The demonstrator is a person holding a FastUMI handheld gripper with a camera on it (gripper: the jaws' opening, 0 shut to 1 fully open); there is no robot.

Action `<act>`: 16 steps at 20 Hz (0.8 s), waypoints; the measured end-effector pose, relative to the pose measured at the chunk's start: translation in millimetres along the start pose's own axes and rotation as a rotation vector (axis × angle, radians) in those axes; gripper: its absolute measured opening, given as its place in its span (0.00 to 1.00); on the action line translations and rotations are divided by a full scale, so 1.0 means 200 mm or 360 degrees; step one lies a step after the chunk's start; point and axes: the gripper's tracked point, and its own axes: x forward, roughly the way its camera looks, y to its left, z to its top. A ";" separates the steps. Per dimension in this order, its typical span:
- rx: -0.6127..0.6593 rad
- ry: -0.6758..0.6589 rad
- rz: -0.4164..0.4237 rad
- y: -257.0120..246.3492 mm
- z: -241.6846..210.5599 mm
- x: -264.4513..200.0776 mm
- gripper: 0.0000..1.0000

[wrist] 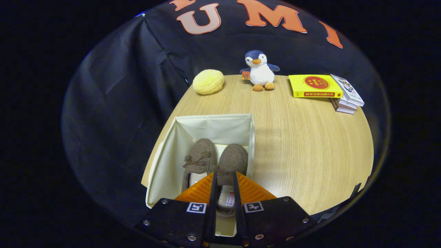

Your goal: Open the storage box then place both shoes into the box .Put the left shoe in first, then the right shoe, with the right side of both shoes facing outward in a uniform manner.

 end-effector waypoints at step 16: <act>-0.0071 -0.0901 -0.0076 -0.81 0.51 -0.89 0.67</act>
